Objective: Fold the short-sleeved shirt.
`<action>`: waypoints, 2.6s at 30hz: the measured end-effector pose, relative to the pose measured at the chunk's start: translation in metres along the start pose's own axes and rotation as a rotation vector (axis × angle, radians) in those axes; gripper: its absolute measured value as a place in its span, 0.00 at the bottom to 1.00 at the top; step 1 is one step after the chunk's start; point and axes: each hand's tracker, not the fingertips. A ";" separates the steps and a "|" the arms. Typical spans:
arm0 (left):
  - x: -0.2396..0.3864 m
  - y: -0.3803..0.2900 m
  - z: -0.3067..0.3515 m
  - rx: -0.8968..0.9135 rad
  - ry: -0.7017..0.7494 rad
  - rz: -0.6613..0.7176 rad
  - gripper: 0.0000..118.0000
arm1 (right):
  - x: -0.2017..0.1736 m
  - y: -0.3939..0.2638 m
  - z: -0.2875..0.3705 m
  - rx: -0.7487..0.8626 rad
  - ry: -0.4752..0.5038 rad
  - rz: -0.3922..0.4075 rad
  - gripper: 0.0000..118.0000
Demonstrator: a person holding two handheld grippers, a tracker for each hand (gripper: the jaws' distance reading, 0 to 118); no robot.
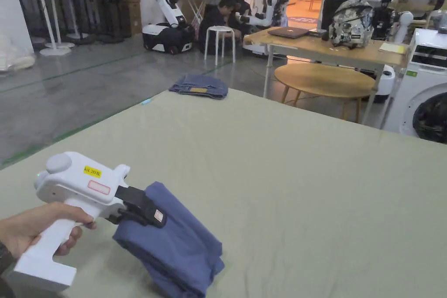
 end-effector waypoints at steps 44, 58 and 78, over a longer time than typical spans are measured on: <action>0.117 -0.114 -0.133 0.475 0.404 -0.515 0.30 | 0.067 0.024 0.021 0.131 -0.133 -0.152 0.00; 0.260 -0.206 -0.221 0.866 0.436 -0.696 0.00 | 0.084 0.051 0.041 0.328 -0.199 -0.146 0.00; 0.284 -0.205 -0.222 0.955 0.396 -0.748 0.00 | 0.091 0.060 0.042 0.405 -0.233 -0.157 0.00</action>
